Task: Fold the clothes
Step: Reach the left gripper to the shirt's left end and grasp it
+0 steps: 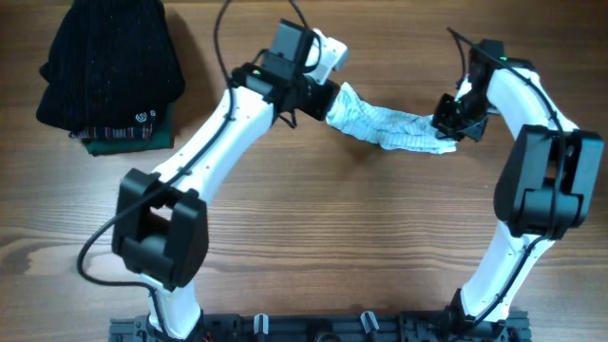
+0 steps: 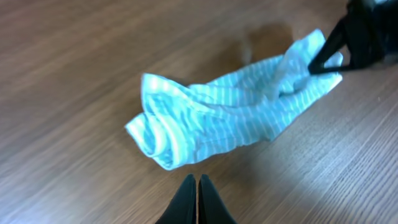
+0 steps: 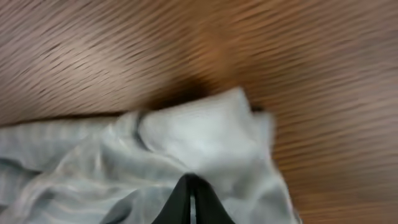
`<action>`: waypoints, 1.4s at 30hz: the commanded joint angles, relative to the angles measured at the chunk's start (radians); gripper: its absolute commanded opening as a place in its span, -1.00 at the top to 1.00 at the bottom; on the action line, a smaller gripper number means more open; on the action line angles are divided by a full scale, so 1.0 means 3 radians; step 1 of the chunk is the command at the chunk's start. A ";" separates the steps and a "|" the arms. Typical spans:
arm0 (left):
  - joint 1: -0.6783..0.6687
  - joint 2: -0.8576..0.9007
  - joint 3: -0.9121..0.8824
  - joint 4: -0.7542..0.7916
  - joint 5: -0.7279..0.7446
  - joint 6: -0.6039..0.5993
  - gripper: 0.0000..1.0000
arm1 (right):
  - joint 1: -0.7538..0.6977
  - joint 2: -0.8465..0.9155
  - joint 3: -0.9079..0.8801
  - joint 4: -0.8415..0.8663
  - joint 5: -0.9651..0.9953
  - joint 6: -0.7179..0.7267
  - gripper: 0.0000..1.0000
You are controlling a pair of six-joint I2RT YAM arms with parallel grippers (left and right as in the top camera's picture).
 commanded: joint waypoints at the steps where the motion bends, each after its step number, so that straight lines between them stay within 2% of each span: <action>1: -0.0121 0.0153 -0.0015 0.0052 0.0042 0.0052 0.92 | -0.0084 -0.0093 -0.0008 0.0011 0.0140 0.0047 0.91; 9: -0.0247 0.0235 -0.0015 0.0060 0.0122 0.0055 0.92 | -0.0084 -0.0088 -0.0065 0.0090 0.0211 0.0043 0.91; 20: -0.0474 0.0535 -0.0015 0.0315 0.0219 0.0067 0.92 | -0.0084 -0.0083 -0.0108 0.0229 0.0209 0.0075 0.91; 28: -0.0587 0.0782 -0.0015 0.0375 0.0206 0.0417 0.92 | -0.0084 -0.0081 -0.0107 0.0258 0.0207 0.0076 0.91; 42: -0.0590 0.1053 -0.0015 0.0928 0.0203 0.0413 0.92 | -0.0083 -0.0081 -0.0107 0.0240 0.0207 0.0075 0.91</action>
